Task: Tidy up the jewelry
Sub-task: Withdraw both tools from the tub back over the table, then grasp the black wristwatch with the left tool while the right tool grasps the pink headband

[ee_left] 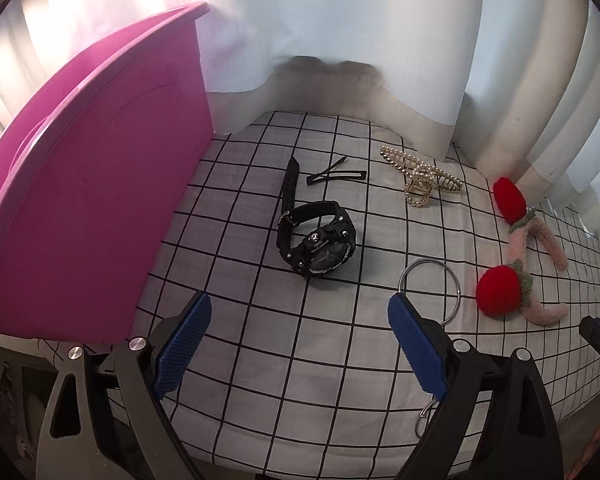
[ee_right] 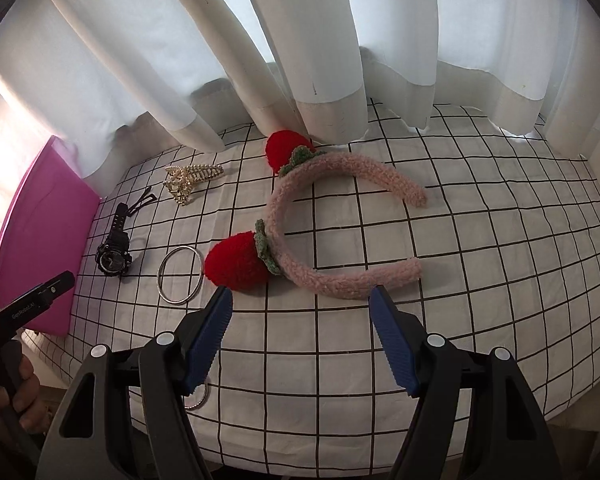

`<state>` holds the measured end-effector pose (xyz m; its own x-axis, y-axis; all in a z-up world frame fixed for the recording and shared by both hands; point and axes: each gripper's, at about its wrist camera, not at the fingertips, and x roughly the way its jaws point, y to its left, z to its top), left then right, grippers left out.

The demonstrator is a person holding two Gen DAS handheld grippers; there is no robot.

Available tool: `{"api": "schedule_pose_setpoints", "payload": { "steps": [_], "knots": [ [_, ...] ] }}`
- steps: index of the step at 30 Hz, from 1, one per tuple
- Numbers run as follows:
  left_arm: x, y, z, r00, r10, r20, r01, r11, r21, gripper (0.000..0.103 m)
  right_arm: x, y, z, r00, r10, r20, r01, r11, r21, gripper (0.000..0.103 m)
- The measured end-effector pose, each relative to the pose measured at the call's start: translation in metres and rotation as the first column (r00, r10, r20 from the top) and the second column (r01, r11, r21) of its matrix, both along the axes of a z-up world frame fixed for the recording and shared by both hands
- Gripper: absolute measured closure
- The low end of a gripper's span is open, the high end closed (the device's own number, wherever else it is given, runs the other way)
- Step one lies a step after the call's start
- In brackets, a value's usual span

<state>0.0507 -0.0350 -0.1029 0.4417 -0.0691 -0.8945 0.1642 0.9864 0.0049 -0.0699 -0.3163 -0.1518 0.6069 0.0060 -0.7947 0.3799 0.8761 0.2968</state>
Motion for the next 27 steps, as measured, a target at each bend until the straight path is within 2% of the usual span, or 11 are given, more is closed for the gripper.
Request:
{"api": "schedule_pose_setpoints", "payload": {
  "steps": [7, 14, 20, 27],
  "knots": [
    [0.017, 0.007, -0.025, 1.0, 0.03, -0.006, -0.03, 0.999, 0.035, 0.015, 0.005, -0.01, -0.021, 1.0, -0.012, -0.018, 0.012, 1.0, 0.022, 0.035],
    [0.039, -0.008, -0.047, 1.0, -0.005, -0.007, 0.005, 0.999, 0.037, 0.015, 0.007, -0.017, -0.033, 0.999, -0.04, -0.027, 0.041, 0.998, 0.043, 0.035],
    [0.056, -0.019, -0.066, 1.0, 0.003, -0.019, -0.002, 0.999, 0.042, 0.015, 0.007, -0.021, -0.041, 0.997, -0.064, -0.039, 0.065, 0.997, 0.045, 0.035],
    [0.061, -0.028, -0.074, 1.0, -0.027, -0.009, 0.027, 0.999, 0.045, 0.015, 0.004, -0.034, -0.056, 0.992, -0.111, -0.067, 0.115, 0.992, 0.054, 0.035]
  ]
}}
